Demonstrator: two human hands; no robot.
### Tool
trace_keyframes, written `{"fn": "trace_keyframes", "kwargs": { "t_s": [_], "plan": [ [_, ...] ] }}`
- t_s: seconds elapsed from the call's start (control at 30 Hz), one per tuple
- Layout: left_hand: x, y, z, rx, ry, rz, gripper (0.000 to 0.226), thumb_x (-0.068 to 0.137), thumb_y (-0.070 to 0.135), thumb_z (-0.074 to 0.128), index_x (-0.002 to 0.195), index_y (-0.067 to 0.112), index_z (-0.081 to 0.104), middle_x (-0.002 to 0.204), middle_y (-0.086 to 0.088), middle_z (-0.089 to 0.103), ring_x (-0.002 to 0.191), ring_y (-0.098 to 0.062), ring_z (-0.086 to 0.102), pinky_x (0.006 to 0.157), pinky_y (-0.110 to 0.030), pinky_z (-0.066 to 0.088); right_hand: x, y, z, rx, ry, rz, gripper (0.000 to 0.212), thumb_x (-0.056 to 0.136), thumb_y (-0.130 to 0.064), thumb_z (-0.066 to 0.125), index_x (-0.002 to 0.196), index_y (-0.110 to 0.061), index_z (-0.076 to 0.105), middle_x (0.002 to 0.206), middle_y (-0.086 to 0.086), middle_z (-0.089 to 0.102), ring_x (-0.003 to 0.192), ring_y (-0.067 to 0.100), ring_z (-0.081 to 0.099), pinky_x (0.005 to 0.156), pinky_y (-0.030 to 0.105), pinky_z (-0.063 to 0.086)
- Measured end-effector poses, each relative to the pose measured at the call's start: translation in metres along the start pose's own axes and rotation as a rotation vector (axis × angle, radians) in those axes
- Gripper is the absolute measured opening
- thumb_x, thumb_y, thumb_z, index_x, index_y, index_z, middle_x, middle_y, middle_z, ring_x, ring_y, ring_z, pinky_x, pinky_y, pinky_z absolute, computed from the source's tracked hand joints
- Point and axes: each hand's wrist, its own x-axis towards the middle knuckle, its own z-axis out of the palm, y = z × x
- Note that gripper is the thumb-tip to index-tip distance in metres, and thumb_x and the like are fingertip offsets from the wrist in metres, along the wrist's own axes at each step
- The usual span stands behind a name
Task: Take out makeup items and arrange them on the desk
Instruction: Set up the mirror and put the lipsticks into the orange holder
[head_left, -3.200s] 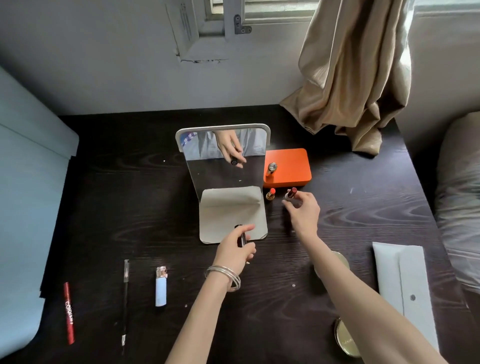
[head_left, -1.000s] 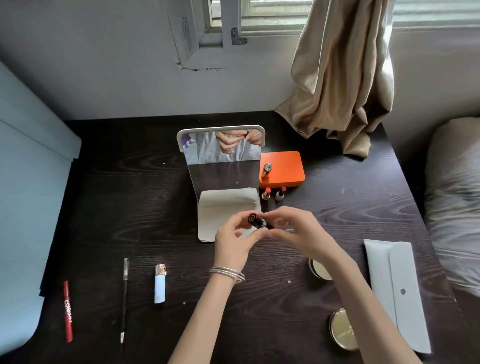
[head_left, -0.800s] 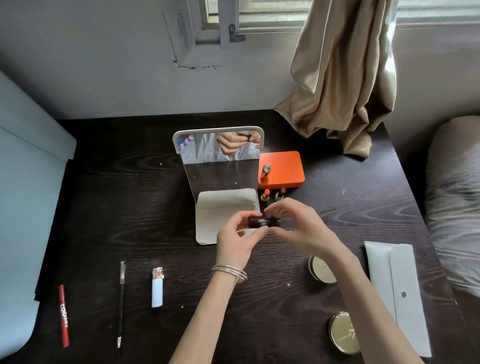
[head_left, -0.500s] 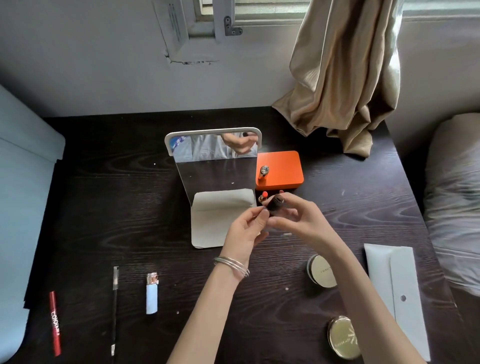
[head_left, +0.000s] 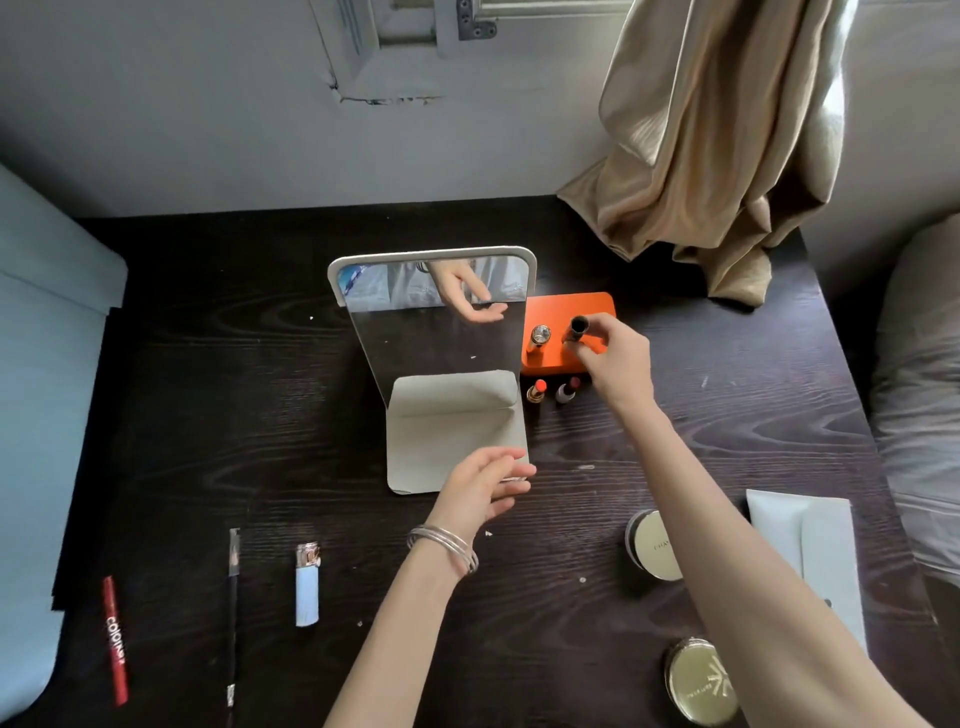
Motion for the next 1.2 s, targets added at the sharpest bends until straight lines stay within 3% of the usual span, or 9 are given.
{"fn": "trace_keyframes", "kwargs": {
  "t_s": [0.13, 0.43, 0.9, 1.2],
  "plan": [
    [0.0016, 0.0003, -0.0046, 0.011, 0.019, 0.004, 0.021, 0.098, 0.014, 0.041, 0.096, 0.019, 0.061, 0.092, 0.003, 0.066, 0.082, -0.009, 0.06, 0.082, -0.023, 0.047, 0.0028, 0.0067, 0.0038, -0.052, -0.022, 0.054, 0.027, 0.082, -0.017, 0.068, 0.109, -0.015, 0.065, 0.114, 0.01, 0.066, 0.109, 0.026, 0.059, 0.098, 0.044, 0.047],
    [0.0048, -0.0001, -0.0019, 0.018, 0.031, -0.014, 0.022, 0.098, 0.012, 0.041, 0.095, 0.018, 0.061, 0.092, 0.002, 0.066, 0.082, -0.009, 0.06, 0.081, -0.022, 0.048, 0.0006, 0.002, 0.0011, -0.092, -0.048, 0.066, 0.031, 0.085, -0.018, 0.067, 0.115, -0.013, 0.063, 0.122, 0.012, 0.061, 0.115, 0.029, 0.054, 0.099, 0.04, 0.043],
    [0.0035, 0.0002, -0.0032, 0.01, 0.06, -0.027, 0.025, 0.098, 0.012, 0.04, 0.091, 0.019, 0.062, 0.091, 0.002, 0.067, 0.083, -0.01, 0.06, 0.081, -0.023, 0.048, 0.001, 0.0025, 0.0061, -0.088, -0.001, 0.061, 0.031, 0.082, -0.017, 0.069, 0.112, -0.015, 0.064, 0.118, 0.011, 0.064, 0.114, 0.028, 0.055, 0.1, 0.044, 0.045],
    [0.001, 0.0016, -0.005, -0.01, 0.089, -0.051, 0.026, 0.099, 0.015, 0.039, 0.089, 0.019, 0.063, 0.09, 0.001, 0.066, 0.085, -0.012, 0.061, 0.089, -0.029, 0.048, 0.0011, 0.0056, 0.007, -0.102, -0.001, 0.047, 0.033, 0.079, -0.019, 0.071, 0.111, -0.019, 0.065, 0.116, 0.008, 0.065, 0.113, 0.028, 0.056, 0.099, 0.048, 0.045]
  ]
}}
